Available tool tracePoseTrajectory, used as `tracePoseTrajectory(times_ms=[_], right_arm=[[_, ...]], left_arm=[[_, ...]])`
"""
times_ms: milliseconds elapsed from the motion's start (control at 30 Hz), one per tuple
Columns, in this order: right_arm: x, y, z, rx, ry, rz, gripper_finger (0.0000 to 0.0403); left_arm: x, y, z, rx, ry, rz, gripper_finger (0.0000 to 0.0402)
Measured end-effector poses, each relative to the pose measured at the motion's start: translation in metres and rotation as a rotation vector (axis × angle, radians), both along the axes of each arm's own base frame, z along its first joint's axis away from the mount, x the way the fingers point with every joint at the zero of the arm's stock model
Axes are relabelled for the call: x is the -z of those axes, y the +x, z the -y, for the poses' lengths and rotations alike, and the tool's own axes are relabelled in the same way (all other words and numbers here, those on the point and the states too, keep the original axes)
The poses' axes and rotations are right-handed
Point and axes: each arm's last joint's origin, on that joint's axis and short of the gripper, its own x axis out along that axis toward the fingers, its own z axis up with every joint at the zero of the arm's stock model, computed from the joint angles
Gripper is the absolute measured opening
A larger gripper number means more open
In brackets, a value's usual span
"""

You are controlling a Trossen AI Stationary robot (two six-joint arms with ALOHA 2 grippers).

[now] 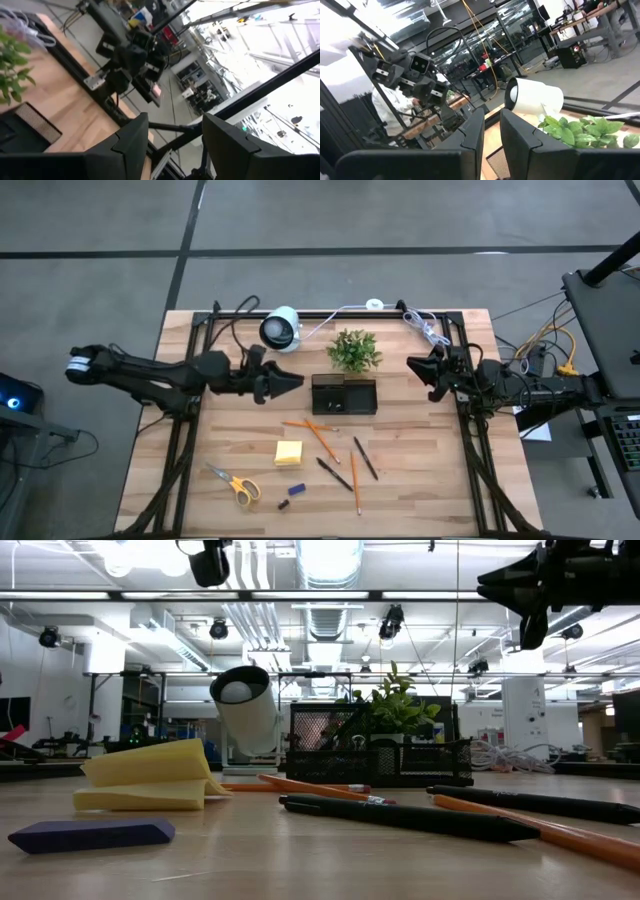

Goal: Pick and place office supplies into organizer
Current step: Put the black binder clip into the black desk organizer

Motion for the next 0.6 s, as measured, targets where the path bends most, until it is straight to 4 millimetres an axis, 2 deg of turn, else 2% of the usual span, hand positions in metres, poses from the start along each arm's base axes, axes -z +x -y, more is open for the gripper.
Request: tracePoseTrajectory(times_ms=[333, 600], right_arm=[[0.002, 0.0, 0.0, 0.004, -0.024, -0.028, 0.0052], [0.002, 0.0, 0.0, 0.005, -0.028, -0.028, 0.0052]], left_arm=[[-0.006, 0.019, 0.015, 0.119, -0.023, -0.02, 0.0171], [-0.006, 0.028, 0.03, 0.32, -0.252, -0.071, 0.0171]])
